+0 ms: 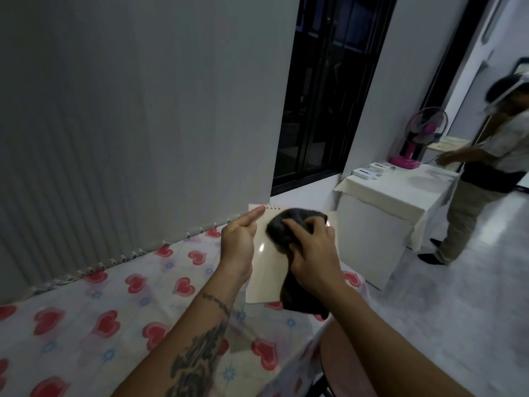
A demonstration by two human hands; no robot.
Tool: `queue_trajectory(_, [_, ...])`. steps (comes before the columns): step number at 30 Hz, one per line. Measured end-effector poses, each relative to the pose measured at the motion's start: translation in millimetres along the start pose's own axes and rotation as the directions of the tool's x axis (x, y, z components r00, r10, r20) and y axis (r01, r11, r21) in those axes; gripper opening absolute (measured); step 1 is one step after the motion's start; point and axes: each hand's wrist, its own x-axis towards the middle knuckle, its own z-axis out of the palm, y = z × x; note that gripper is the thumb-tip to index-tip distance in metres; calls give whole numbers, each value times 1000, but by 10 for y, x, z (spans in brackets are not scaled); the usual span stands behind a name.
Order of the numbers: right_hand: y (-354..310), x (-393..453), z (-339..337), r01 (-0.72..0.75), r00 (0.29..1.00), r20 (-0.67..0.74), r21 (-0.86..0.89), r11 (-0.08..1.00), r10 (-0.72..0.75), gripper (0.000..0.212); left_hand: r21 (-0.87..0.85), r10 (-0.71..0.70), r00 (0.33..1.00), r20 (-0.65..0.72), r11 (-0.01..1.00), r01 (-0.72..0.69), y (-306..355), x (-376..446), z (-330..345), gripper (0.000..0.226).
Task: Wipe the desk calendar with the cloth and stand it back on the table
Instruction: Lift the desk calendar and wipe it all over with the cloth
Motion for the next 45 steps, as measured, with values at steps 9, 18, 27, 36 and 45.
queue_trajectory(9, [181,-107,19,-27,999,26,-25,999,28,46,-6,6,998,-69,1000,-7,24,37,-68,49])
queue_trajectory(18, [104,-119,41,60,995,79,-11,998,-59,45,2,-12,995,-103,1000,12,-105,-7,-40,48])
queue_trajectory(27, [105,-30,11,-65,997,38,-18,998,65,47,14,-43,992,-115,999,45,-149,16,-40,50])
queue_trajectory(36, [107,-48,26,-97,994,55,-10,995,97,48,-3,-65,985,-158,998,65,-221,-38,-27,45])
queue_trajectory(45, [121,-351,30,18,990,139,-54,998,-10,44,-54,-78,963,-259,996,66,-276,-90,-2,40])
